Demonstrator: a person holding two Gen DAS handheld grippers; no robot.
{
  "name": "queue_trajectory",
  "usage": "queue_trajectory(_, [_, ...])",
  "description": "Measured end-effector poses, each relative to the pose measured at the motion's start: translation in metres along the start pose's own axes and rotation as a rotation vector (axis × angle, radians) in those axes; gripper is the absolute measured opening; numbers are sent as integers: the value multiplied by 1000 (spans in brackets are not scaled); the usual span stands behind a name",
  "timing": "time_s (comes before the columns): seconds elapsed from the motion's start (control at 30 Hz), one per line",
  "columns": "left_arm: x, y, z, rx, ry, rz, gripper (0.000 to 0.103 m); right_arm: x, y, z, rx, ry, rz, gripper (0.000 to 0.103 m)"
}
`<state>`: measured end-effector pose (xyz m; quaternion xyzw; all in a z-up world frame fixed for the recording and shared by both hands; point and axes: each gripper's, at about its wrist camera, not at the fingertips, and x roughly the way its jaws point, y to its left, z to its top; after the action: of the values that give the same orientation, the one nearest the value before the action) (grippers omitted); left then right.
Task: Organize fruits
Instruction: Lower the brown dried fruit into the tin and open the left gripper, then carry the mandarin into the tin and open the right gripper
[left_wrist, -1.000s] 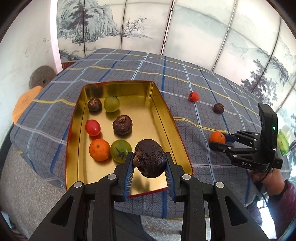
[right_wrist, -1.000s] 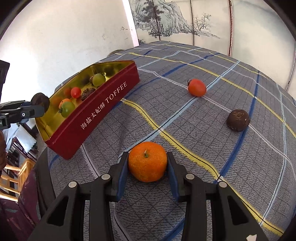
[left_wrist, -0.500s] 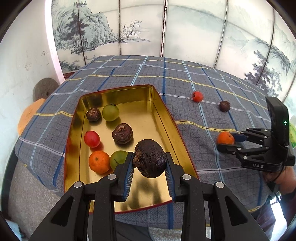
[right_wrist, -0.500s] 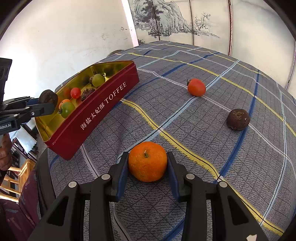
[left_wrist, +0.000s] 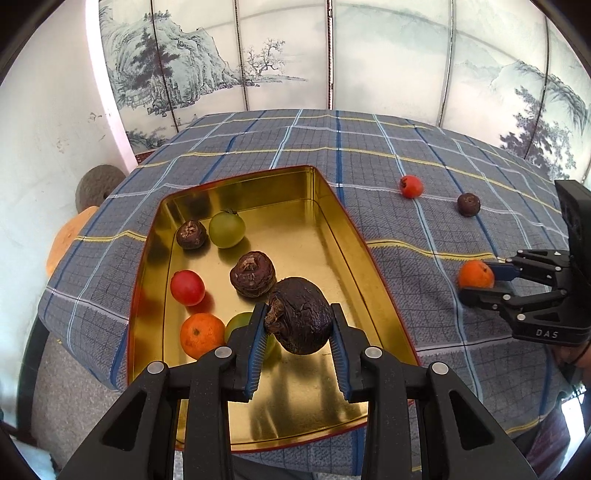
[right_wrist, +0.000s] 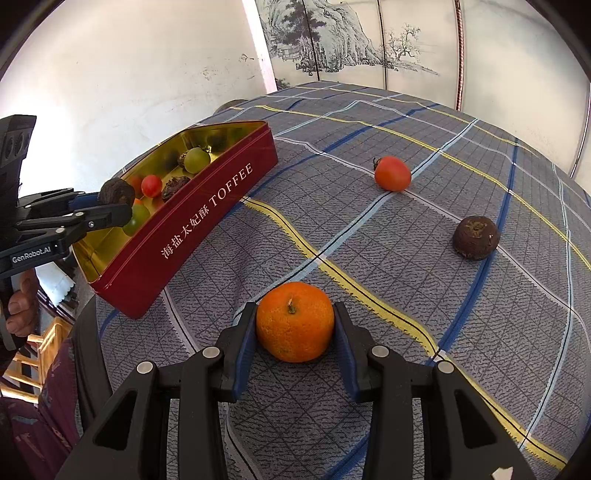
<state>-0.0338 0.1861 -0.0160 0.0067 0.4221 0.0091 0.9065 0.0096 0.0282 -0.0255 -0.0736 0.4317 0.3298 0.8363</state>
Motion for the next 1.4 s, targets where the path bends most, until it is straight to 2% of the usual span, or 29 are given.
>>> queue_trajectory(0.5, [11, -1, 3, 15, 7, 31, 36, 0, 0, 0, -1, 0, -1, 37])
queue_trajectory(0.6, [9, 0, 6, 13, -6, 38, 39, 0, 0, 0, -1, 0, -1, 37])
queue_trajectory(0.77, [2, 2, 7, 7, -38, 71, 58, 1, 0, 0, -2, 0, -2, 37])
queue_trajectory(0.83, [-1, 2, 6, 6, -48, 87, 61, 0, 0, 0, -2, 0, -2, 37])
queue_trajectory(1.4, [-30, 10, -7, -17, -76, 128, 62, -11, 4, 0, 18, -25, -4, 37])
